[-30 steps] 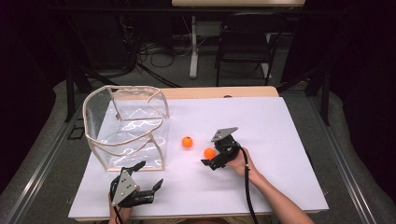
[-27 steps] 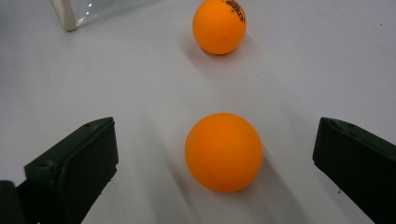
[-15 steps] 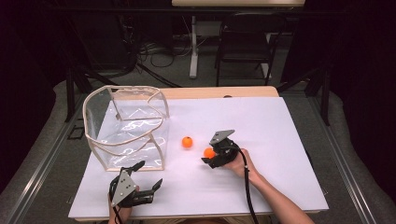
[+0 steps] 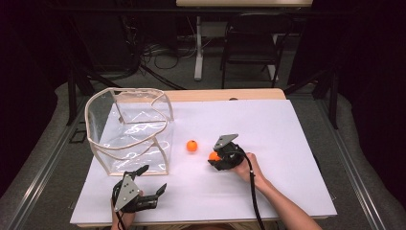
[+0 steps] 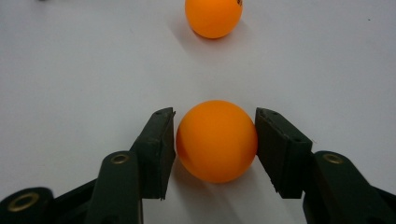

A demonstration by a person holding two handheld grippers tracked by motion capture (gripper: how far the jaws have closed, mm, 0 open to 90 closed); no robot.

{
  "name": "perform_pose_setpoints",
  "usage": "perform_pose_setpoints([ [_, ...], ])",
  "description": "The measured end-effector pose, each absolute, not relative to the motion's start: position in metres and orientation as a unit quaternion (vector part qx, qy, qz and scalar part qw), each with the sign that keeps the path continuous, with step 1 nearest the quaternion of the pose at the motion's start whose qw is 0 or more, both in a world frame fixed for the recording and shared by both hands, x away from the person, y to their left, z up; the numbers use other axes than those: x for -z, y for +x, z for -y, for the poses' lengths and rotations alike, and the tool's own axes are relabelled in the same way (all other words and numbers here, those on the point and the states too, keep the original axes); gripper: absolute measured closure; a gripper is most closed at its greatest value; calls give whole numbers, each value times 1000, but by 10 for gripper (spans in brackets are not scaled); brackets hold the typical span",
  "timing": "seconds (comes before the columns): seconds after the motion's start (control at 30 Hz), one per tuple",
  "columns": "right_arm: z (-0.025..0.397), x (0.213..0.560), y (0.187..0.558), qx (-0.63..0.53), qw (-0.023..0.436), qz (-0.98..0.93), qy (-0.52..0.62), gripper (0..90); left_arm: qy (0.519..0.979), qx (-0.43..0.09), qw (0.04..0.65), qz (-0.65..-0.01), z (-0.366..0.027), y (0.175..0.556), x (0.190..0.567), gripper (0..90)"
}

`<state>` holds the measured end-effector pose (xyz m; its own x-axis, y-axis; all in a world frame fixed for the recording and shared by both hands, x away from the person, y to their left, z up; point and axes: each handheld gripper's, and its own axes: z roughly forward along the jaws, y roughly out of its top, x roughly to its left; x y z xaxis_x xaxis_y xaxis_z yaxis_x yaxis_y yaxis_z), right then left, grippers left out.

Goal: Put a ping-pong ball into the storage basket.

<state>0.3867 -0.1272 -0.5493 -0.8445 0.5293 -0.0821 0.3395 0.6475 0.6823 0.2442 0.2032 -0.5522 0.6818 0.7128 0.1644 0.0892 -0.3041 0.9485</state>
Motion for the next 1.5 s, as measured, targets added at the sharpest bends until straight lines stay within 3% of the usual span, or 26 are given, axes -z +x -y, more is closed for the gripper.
perform_pose_setpoints([
  [1.5,134,520,372,-390,178,-876,223,506,752,-298,528,-260,-205,241,551,158],
])
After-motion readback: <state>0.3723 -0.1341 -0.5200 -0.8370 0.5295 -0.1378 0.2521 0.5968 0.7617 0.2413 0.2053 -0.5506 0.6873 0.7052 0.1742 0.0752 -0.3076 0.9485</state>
